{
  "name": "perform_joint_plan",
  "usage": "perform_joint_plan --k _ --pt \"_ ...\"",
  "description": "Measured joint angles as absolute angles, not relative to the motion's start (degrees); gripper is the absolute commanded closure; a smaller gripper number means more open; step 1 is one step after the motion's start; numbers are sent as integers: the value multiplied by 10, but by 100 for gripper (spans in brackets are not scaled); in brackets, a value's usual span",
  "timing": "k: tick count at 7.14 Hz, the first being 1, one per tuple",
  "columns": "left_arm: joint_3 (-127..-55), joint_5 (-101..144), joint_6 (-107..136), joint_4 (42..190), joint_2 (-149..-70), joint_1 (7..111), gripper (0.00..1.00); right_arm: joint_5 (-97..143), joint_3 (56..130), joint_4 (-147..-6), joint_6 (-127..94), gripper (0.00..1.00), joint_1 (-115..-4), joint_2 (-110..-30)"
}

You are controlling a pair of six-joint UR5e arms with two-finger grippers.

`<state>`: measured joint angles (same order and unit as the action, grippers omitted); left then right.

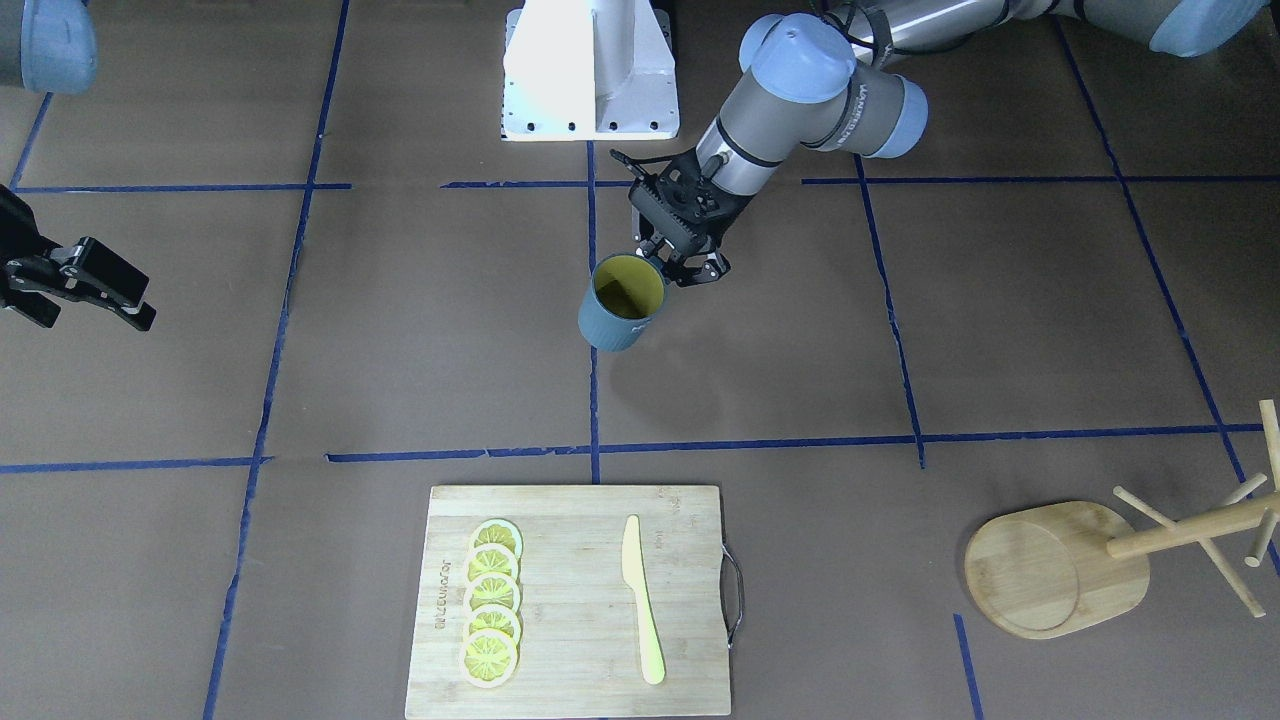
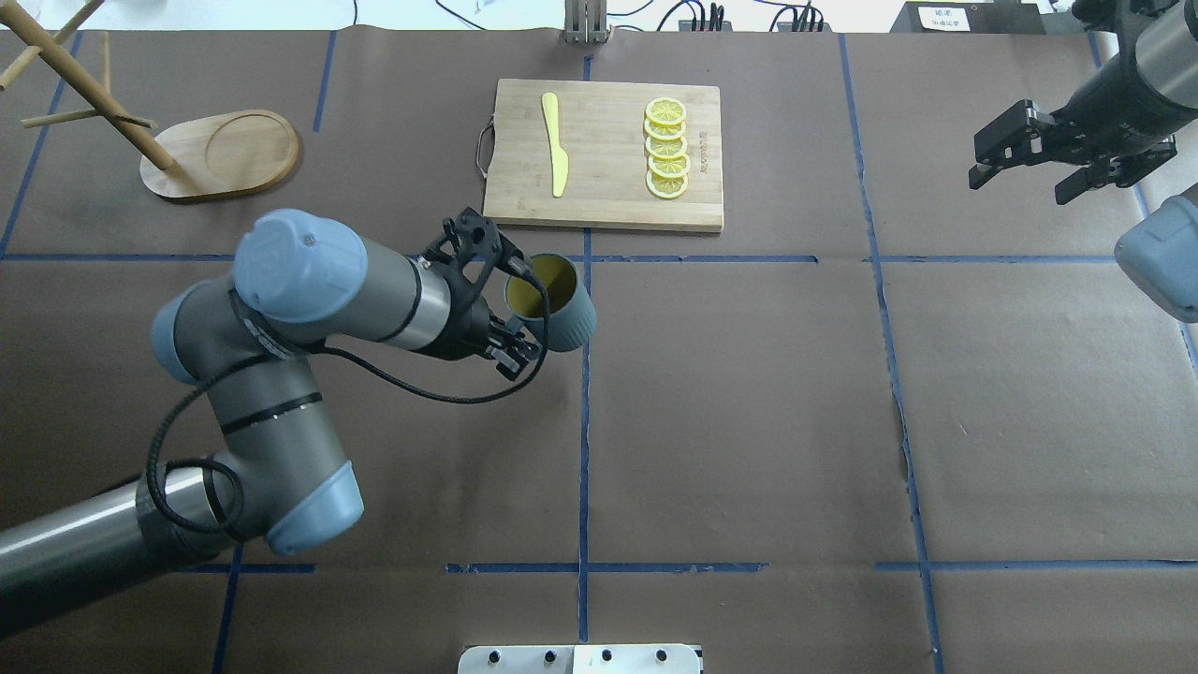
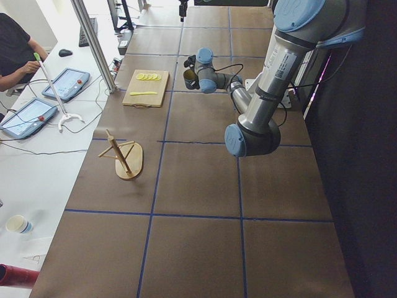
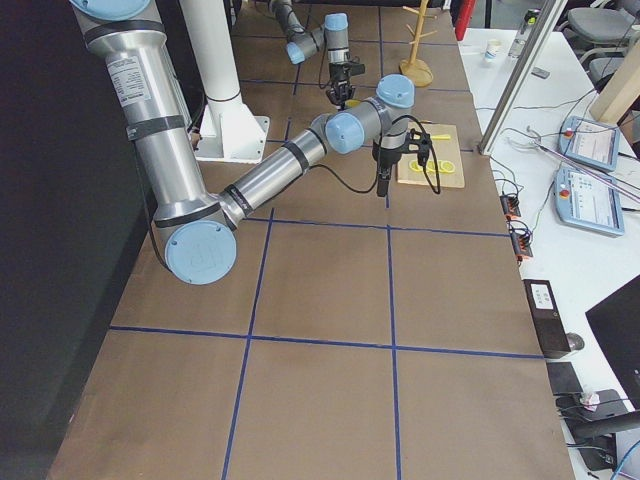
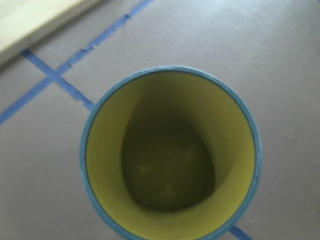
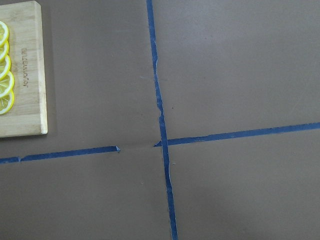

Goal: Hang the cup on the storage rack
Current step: 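Lift the blue mug with the left gripper toward the wooden mug tree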

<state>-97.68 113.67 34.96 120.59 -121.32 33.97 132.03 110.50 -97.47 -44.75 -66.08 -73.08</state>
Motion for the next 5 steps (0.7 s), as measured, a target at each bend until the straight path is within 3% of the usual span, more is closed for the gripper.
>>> perform_joint_plan --k 5 --pt "-985 1271 611 1248 -1188 555 100 1334 1106 -974 -444 0 -691 -732"
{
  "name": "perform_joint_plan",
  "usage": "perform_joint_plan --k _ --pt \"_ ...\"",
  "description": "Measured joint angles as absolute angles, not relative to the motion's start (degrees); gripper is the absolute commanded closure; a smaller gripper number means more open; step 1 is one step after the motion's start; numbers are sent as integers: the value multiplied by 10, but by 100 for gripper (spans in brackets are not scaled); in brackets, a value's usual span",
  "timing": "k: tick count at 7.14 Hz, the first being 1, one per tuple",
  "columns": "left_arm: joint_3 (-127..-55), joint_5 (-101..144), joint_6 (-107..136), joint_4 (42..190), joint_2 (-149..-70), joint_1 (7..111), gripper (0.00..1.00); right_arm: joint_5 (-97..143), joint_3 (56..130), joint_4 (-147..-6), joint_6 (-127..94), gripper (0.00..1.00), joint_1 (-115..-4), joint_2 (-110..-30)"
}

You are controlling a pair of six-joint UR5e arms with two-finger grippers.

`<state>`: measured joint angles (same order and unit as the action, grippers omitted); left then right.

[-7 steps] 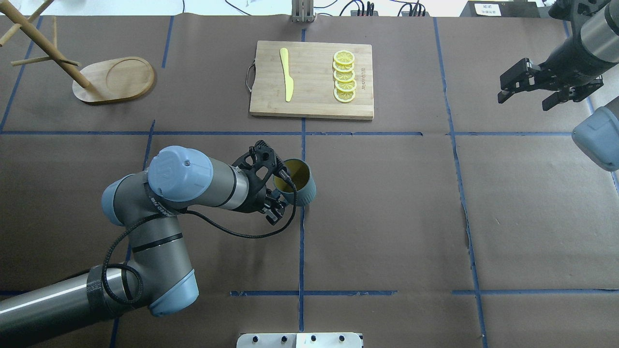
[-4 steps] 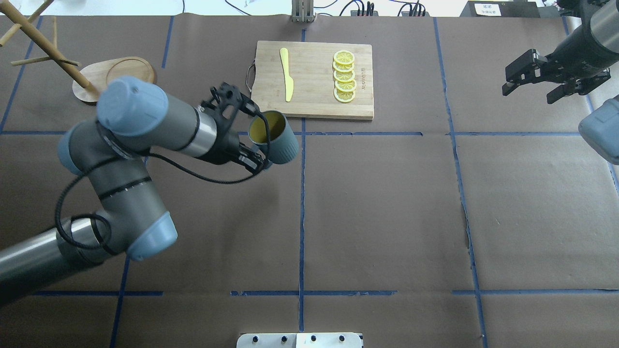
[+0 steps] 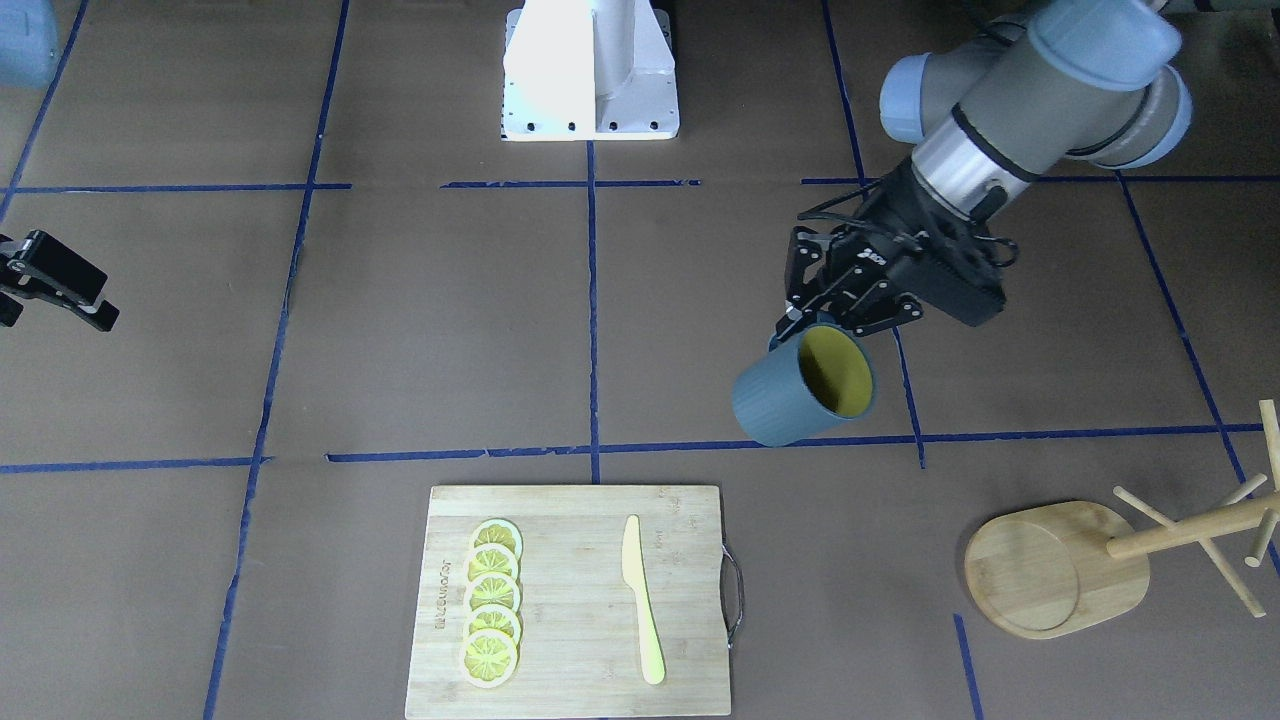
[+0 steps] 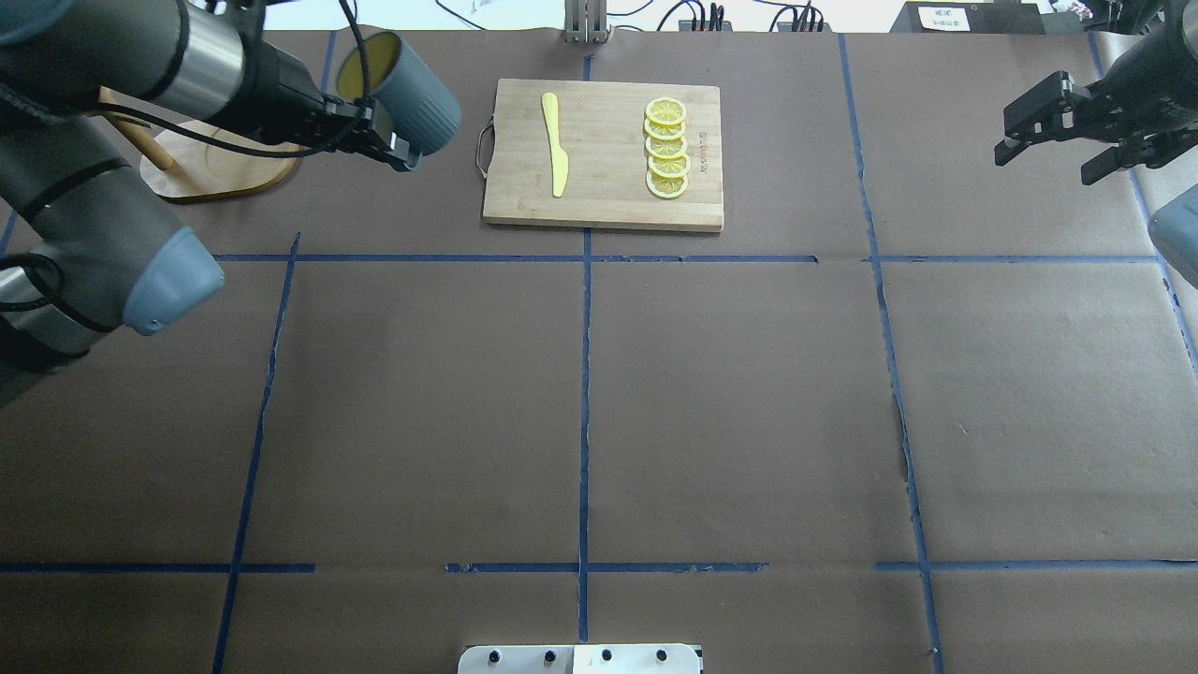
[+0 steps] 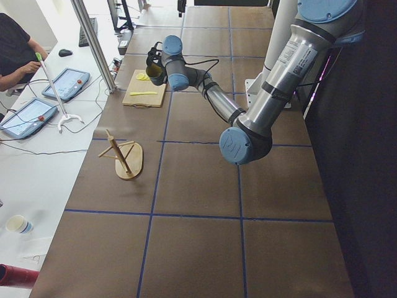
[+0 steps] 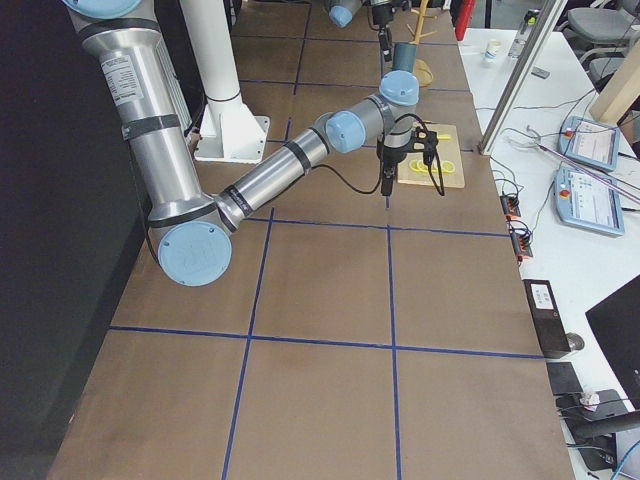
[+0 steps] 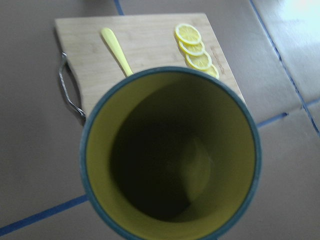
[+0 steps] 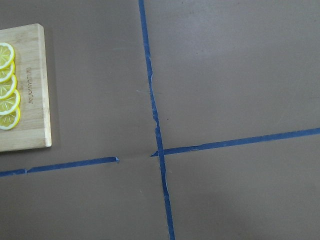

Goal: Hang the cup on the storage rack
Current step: 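Lift the blue mug with the left gripper toward the wooden mug tree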

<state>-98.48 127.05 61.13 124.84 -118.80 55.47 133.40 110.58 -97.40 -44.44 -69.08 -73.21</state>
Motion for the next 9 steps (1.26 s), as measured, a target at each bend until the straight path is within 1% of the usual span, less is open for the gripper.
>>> perform_joint_plan --k 2,4,5,7,9 --pt "-993 1273 717 1343 -1112 594 100 1333 1107 -974 -443 0 -695 -731" --pt "-982 1271 832 1403 -1088 613 100 1332 1108 -974 -444 0 -696 -730" --pt "-960 1269 880 1436 -1089 628 100 1331 1110 -974 -444 0 -696 -730" --pt "-888 1229 1005 1543 -1103 654 100 1330 1112 -974 -444 0 -696 -725" --pt "-818 1140 1137 1636 -1138 657 100 1328 1113 -975 -445 0 -696 -721"
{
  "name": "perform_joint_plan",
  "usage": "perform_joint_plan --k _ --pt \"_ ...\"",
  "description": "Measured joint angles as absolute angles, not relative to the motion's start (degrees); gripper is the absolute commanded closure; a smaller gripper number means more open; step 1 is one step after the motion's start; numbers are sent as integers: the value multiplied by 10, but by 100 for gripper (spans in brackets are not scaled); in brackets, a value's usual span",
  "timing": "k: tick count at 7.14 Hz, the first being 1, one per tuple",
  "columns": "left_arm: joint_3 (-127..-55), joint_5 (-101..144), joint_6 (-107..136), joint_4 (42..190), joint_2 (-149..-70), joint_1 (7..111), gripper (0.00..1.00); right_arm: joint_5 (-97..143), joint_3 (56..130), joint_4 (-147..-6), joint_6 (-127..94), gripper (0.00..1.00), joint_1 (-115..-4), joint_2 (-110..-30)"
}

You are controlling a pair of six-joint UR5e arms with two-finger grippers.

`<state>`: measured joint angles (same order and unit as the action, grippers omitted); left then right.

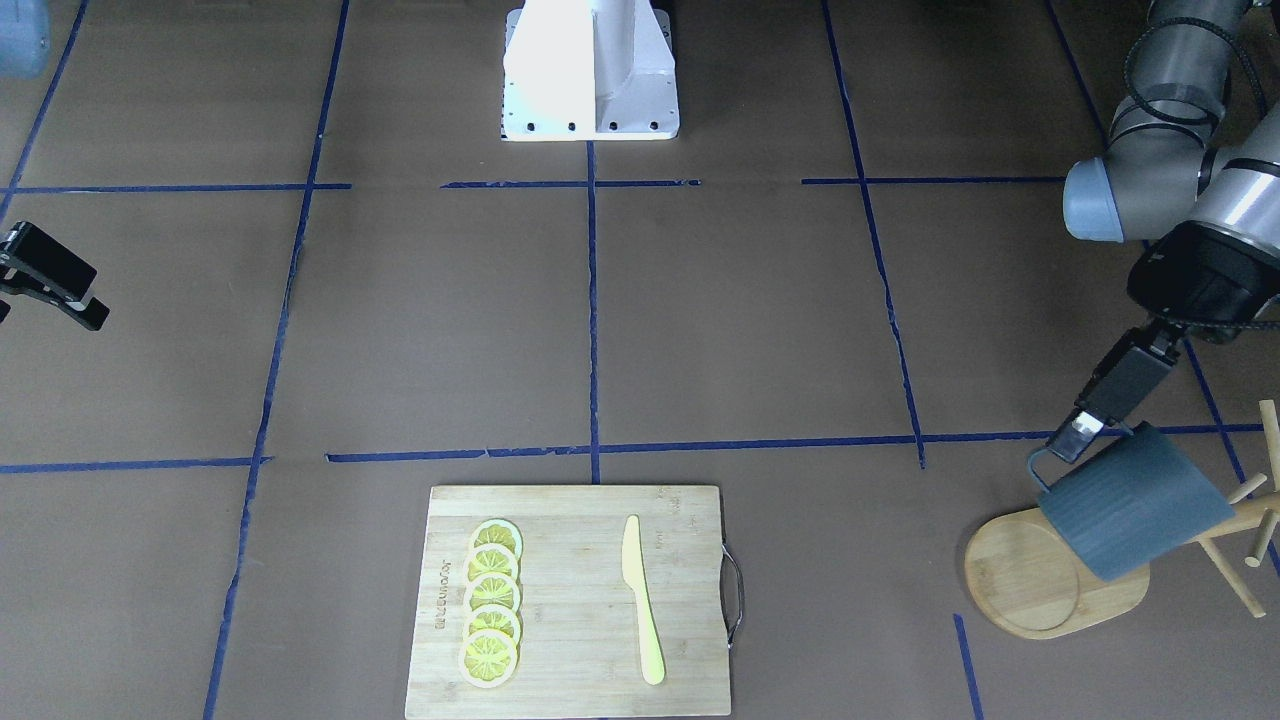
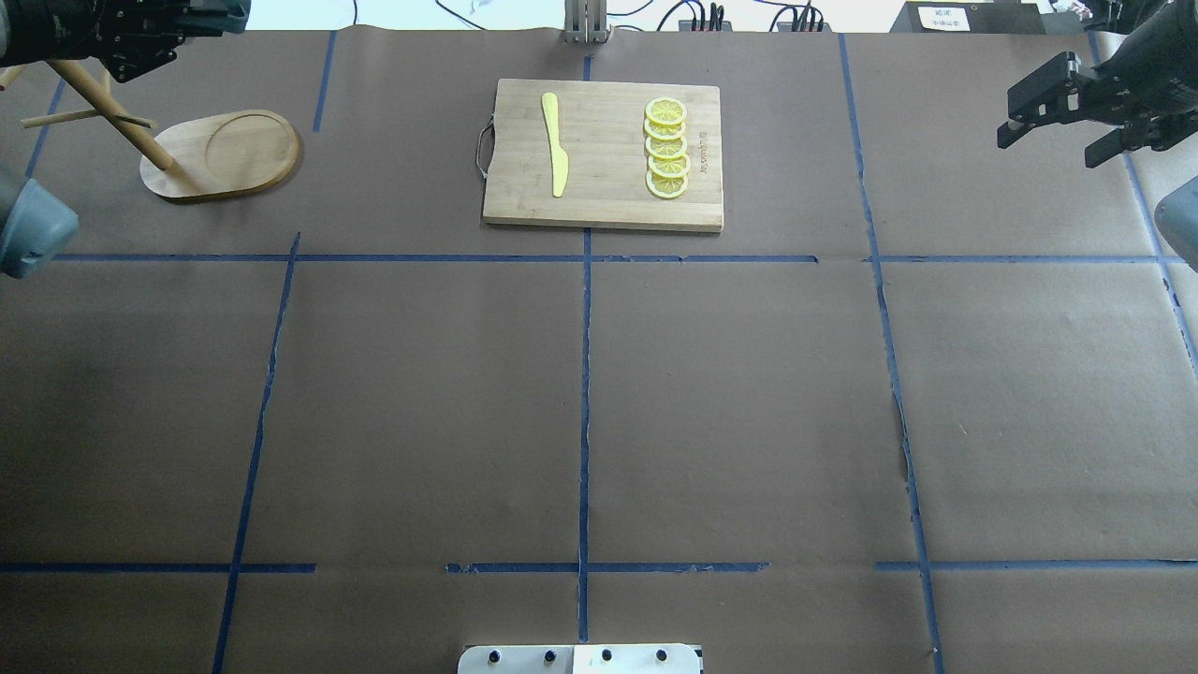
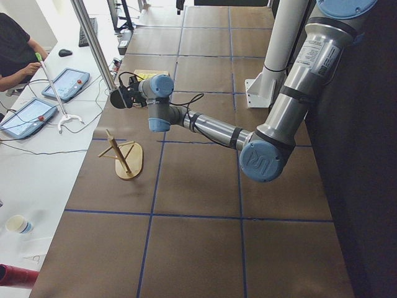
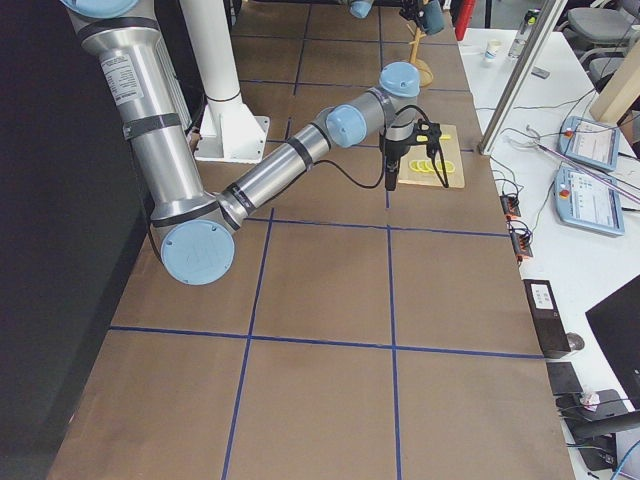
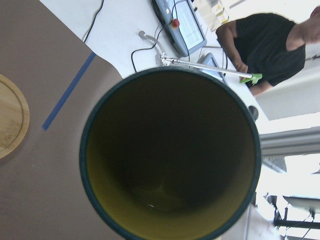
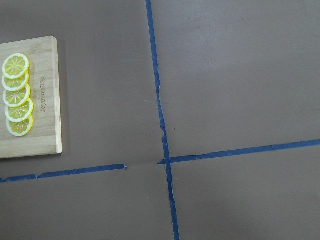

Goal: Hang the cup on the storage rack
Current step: 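Lift the blue mug with the left gripper toward the wooden mug tree, then hook the blue mug onto a peg of the mug tree with the left gripper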

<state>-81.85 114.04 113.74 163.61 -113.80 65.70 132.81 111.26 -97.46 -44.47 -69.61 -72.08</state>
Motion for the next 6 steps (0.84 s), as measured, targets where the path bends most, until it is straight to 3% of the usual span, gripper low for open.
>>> perform_joint_plan --k 3,6 --pt "-670 1047 1295 1787 -1198 655 100 1326 1116 -975 -445 0 -696 -720" --pt "-624 1006 1422 1861 -1208 654 100 1324 1115 -974 -446 0 -695 -720"
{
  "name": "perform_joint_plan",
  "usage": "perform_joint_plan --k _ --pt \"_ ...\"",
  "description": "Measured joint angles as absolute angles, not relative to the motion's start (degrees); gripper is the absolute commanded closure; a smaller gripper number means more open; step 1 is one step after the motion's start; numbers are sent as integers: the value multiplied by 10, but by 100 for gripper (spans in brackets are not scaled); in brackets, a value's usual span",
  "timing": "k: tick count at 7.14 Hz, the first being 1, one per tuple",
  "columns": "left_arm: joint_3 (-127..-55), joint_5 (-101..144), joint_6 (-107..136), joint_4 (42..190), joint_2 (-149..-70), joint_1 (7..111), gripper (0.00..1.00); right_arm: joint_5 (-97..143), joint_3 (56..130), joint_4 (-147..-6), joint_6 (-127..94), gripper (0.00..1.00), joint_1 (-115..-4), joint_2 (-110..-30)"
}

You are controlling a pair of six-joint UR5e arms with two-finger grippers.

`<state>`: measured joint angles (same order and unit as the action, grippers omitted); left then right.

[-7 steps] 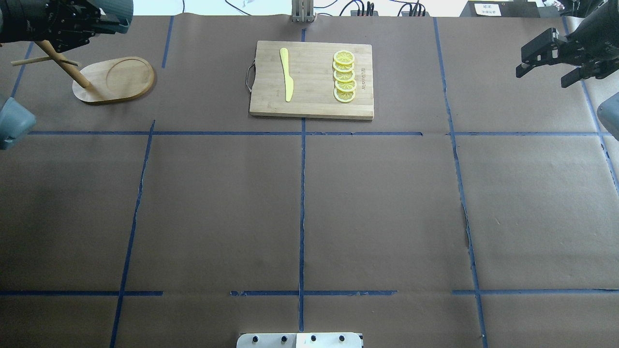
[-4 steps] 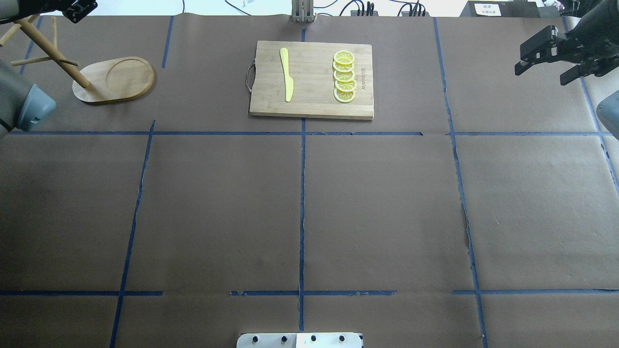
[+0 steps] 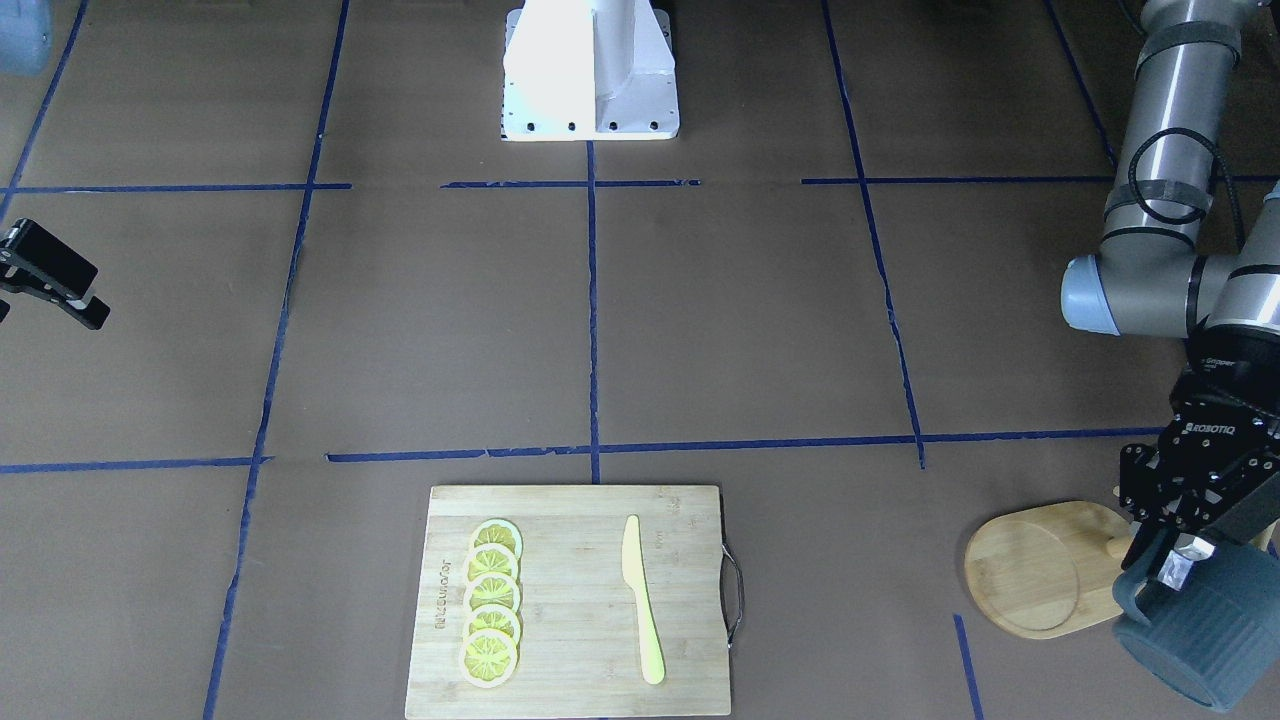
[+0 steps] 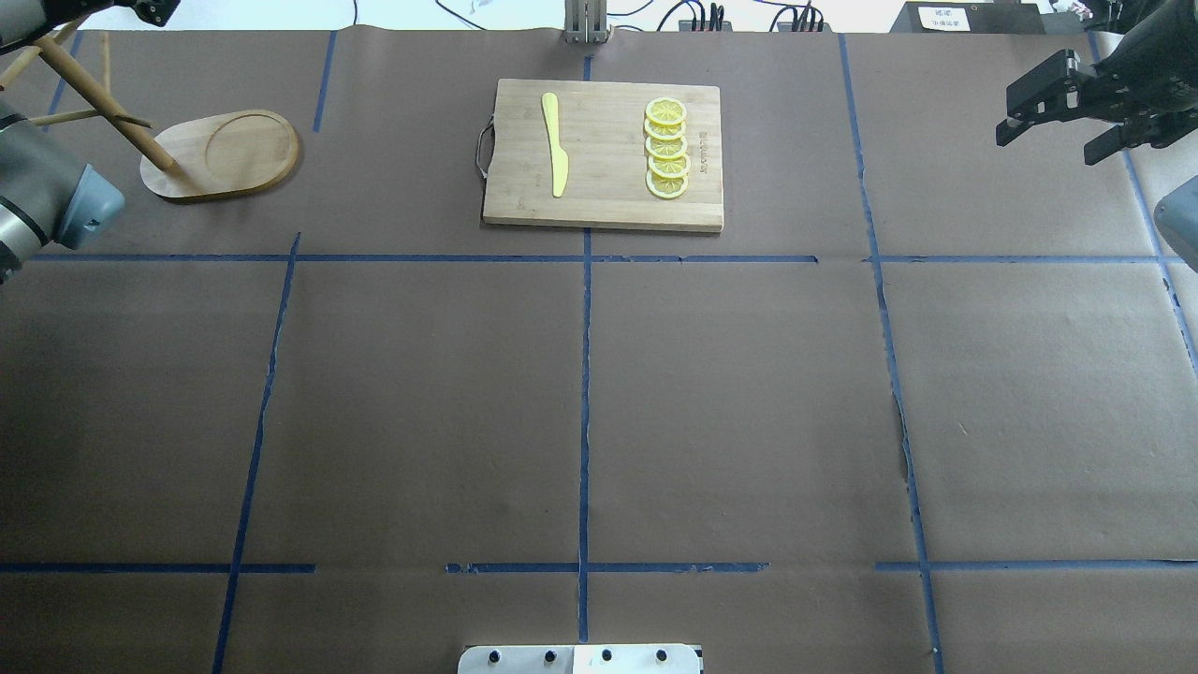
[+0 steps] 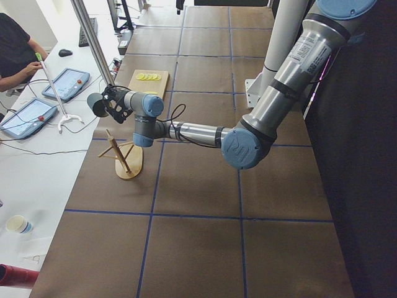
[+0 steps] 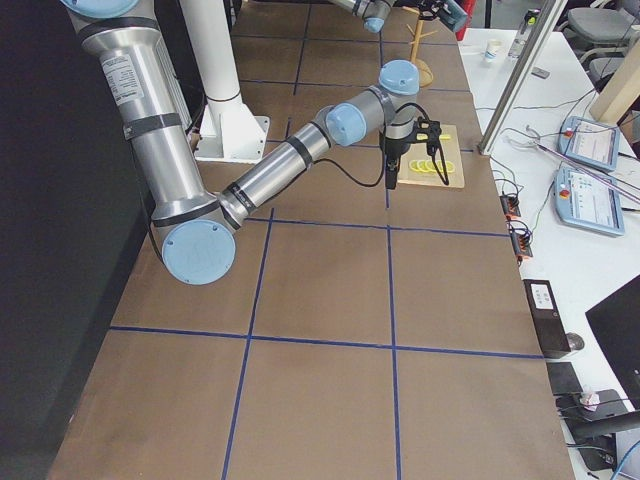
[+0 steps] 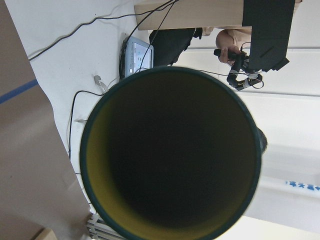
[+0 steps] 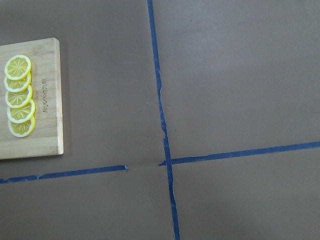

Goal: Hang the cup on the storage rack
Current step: 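Hook the blue mug onto a peg of the mug tree with the left gripper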

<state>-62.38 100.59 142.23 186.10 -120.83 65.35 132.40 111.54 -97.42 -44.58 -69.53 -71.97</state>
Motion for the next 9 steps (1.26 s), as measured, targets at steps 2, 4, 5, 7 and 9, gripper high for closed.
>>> perform_joint_plan --k 2,4,5,7,9 --pt "-612 1003 1463 1880 -1203 654 100 1324 1115 -974 -446 0 -695 -717" --pt "-602 1003 1493 1891 -1198 654 100 1323 1115 -975 -446 0 -695 -716" --pt "-595 1003 1498 1894 -1198 654 100 1321 1115 -975 -446 0 -695 -716" --pt "-583 1002 1500 1896 -1203 653 100 1320 1115 -975 -446 0 -695 -715" --pt "-572 1002 1499 1896 -1205 654 100 1320 1114 -975 -446 0 -696 -716"
